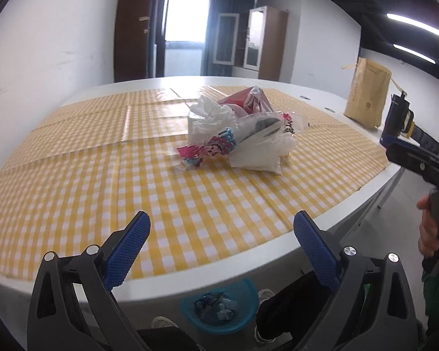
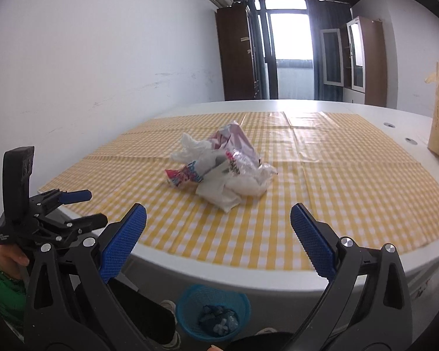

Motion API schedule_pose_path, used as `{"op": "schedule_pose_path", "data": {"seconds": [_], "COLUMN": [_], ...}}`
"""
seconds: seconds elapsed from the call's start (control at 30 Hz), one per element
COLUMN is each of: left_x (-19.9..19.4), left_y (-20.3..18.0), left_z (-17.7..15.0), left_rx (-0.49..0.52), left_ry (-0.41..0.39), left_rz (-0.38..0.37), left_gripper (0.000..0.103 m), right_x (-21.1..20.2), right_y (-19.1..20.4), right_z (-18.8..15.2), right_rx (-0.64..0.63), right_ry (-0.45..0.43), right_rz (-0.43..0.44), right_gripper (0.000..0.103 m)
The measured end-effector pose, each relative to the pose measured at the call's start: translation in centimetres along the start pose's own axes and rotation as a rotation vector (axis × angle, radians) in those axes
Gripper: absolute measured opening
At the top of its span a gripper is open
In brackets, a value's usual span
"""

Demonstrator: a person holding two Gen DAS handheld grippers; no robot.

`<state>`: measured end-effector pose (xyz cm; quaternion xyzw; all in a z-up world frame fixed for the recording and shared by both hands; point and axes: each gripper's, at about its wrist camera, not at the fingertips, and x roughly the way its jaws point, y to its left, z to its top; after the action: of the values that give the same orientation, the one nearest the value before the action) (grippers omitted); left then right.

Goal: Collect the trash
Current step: 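Move both open grippers toward the remaining white and pink plastic bags, then grasp the clear printed candy wrapper with the left gripper while the right gripper grasps the white-red bag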

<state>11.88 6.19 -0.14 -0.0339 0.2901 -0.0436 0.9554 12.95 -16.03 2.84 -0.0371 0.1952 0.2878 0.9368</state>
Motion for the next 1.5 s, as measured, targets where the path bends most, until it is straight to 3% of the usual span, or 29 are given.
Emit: {"op": "schedule_pose_path", "data": {"seconds": [0.17, 0.43, 0.53, 0.8, 0.97, 1.1, 1.2, 1.33, 1.43, 1.5], "left_x": [1.2, 5.1, 6.7, 10.8, 13.1, 14.2, 14.9, 15.9, 16.1, 15.6], "left_y": [-0.6, 0.1, 0.7, 2.2, 2.6, 2.5, 2.5, 2.1, 1.9, 2.1], "left_z": [1.7, 3.6, 4.7, 6.9, 7.8, 8.1, 8.1, 7.8, 7.4, 7.3], "left_rx": [0.088, 0.136, 0.177, 0.261, 0.299, 0.366, 0.407, 0.451, 0.461, 0.435], "left_ry": [0.010, 0.080, 0.113, 0.203, 0.254, 0.276, 0.256, 0.287, 0.292, 0.289], "left_rz": [-0.083, -0.069, -0.068, -0.088, -0.093, -0.128, -0.111, -0.146, -0.141, -0.153], "left_gripper": [0.096, 0.096, 0.094, 0.092, 0.086, 0.085, 0.076, 0.060, 0.036, 0.034], "right_x": [1.6, 4.8, 6.9, 12.0, 16.9, 19.3, 21.5, 22.4, 22.2, 21.6], "right_y": [-1.2, -2.2, -2.8, -2.8, -3.1, -2.9, -2.8, -2.9, -2.5, -2.4], "right_z": [2.7, 5.1, 7.1, 11.1, 12.0, 12.5, 12.1, 11.6, 11.4, 11.3], "right_rx": [-0.007, -0.030, -0.018, -0.080, -0.094, -0.097, -0.113, -0.102, -0.108, -0.120], "right_ry": [0.007, 0.056, 0.094, 0.178, 0.280, 0.313, 0.362, 0.387, 0.384, 0.364], "right_rz": [-0.012, -0.005, 0.037, 0.043, 0.029, 0.055, 0.036, 0.047, 0.035, 0.015], "right_gripper": [0.094, 0.094, 0.093, 0.090, 0.082, 0.078, 0.070, 0.042, 0.034, 0.029]}}
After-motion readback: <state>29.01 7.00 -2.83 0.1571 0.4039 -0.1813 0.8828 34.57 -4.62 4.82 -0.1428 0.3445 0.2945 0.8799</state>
